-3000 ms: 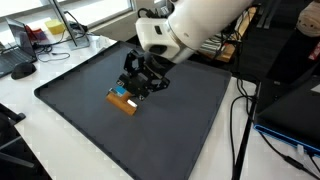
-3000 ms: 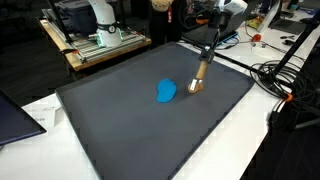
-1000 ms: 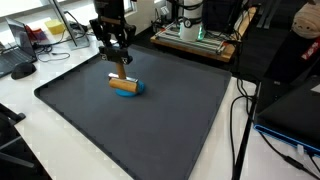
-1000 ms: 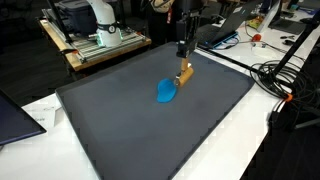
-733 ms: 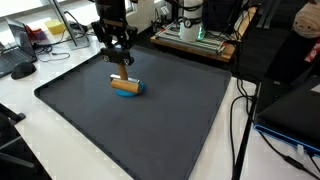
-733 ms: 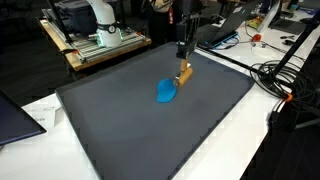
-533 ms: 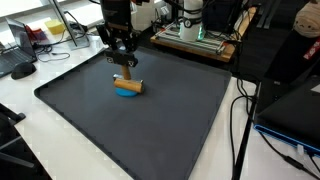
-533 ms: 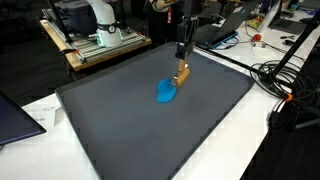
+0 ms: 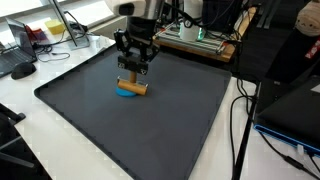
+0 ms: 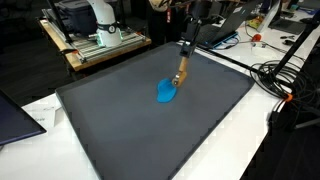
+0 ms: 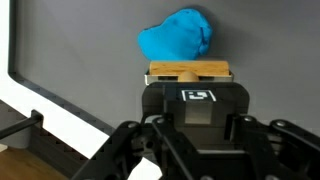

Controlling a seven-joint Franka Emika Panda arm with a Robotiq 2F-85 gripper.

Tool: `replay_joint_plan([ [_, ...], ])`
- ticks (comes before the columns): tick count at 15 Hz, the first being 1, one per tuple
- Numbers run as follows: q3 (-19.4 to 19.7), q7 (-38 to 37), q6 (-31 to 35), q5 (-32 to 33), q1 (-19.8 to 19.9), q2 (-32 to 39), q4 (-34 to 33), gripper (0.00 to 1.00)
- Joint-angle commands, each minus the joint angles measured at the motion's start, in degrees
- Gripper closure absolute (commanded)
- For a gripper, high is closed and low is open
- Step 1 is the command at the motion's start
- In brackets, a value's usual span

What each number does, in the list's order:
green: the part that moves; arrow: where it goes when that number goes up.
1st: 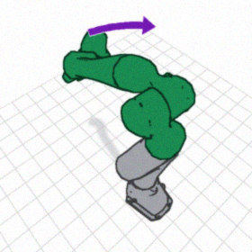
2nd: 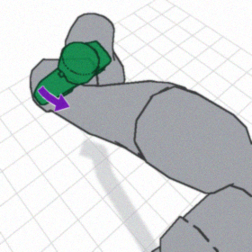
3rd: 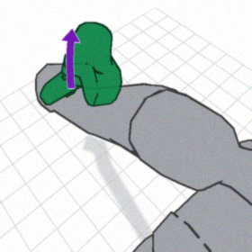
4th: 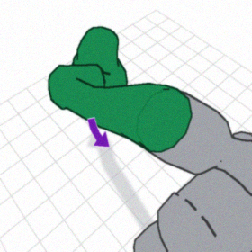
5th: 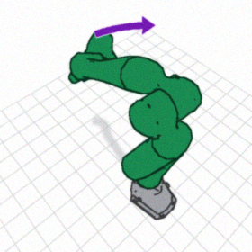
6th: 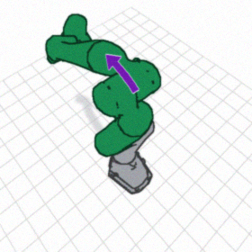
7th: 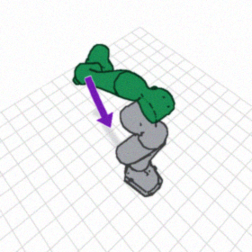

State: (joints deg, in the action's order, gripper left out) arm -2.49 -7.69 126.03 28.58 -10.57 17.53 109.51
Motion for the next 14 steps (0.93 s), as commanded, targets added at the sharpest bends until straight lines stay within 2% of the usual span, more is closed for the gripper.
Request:
replay_joint_plan([
  [1, 0.8, -5.2, -3.3, 7.0, -3.1, 1.0, -0.9, 0.77],
  [10, -0.6, -10.8, -5.2, 20.2, -6.7, 4.0, -1.6, 0.77],
  [14, -1.8, -10.1, -4.4, 20.3, -6.4, 4.5, -1.5, 0.77],
])
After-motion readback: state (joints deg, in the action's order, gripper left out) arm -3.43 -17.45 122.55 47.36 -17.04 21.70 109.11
